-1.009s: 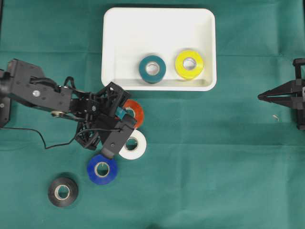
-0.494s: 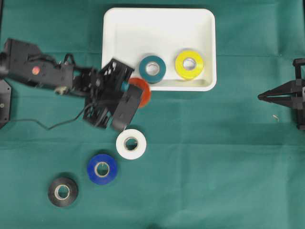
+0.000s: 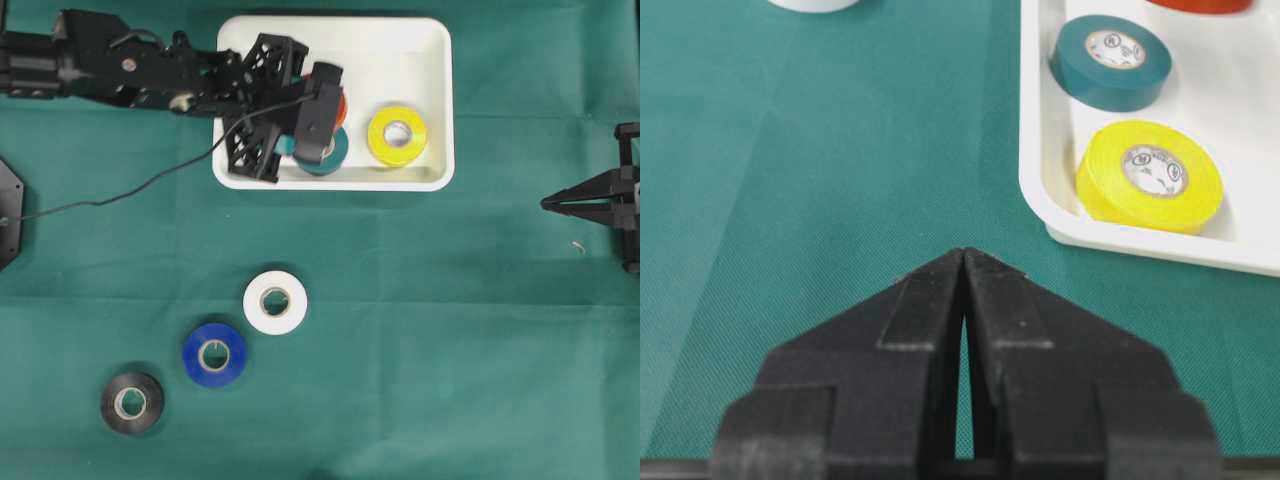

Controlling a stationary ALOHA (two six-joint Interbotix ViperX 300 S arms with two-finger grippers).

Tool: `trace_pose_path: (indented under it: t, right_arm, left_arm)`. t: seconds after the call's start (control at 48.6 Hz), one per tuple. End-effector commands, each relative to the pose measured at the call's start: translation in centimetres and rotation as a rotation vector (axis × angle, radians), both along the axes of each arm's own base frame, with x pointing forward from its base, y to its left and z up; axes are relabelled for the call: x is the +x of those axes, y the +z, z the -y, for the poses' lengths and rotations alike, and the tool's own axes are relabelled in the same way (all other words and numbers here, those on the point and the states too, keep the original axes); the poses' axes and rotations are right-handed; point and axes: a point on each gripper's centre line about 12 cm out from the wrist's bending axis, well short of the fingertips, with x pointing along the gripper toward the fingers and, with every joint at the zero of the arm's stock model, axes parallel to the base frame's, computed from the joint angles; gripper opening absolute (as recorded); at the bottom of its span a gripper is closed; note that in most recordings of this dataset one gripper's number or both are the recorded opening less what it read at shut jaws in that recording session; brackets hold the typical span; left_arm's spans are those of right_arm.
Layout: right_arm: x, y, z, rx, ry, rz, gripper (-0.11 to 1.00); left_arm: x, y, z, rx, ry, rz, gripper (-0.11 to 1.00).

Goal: Put the tape into the white case with the left arm.
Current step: 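Carry the red roll into the tray and release it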

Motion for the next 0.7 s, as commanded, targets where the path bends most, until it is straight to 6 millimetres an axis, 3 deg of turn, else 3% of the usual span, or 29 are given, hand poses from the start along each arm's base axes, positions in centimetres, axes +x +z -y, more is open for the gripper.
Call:
trace_pose_path:
  t: [0.0, 0.247, 0.597, 0.638, 0.68]
  right_arm:
    - [0.2, 0.4, 0.0, 0.000, 0.000, 0.014, -0.09]
    - [0.2, 0.4, 0.0, 0.001, 0.000, 0.014, -0.09]
    - [0.2, 0.4, 0.0, 0.000, 0.000, 0.014, -0.09]
    - [0.2, 0.4, 0.0, 0.001, 0.000, 0.014, -0.09]
    - [0.2, 0.4, 0.0, 0.000, 0.000, 0.014, -0.09]
  left_arm:
    - [0.9, 1.5, -1.3, 0.015, 0.022, 0.048, 0.26]
    - [1.2, 0.7, -3.6, 0.017, 0.069, 0.049, 0.26]
    - [1.0, 0.4, -3.5, 0.011, 0.075, 0.048, 0.27]
    - [1.0, 0.4, -3.5, 0.008, 0.077, 0.047, 0.30]
    - [1.0, 0.3, -3.4, 0.006, 0.079, 0.046, 0.41]
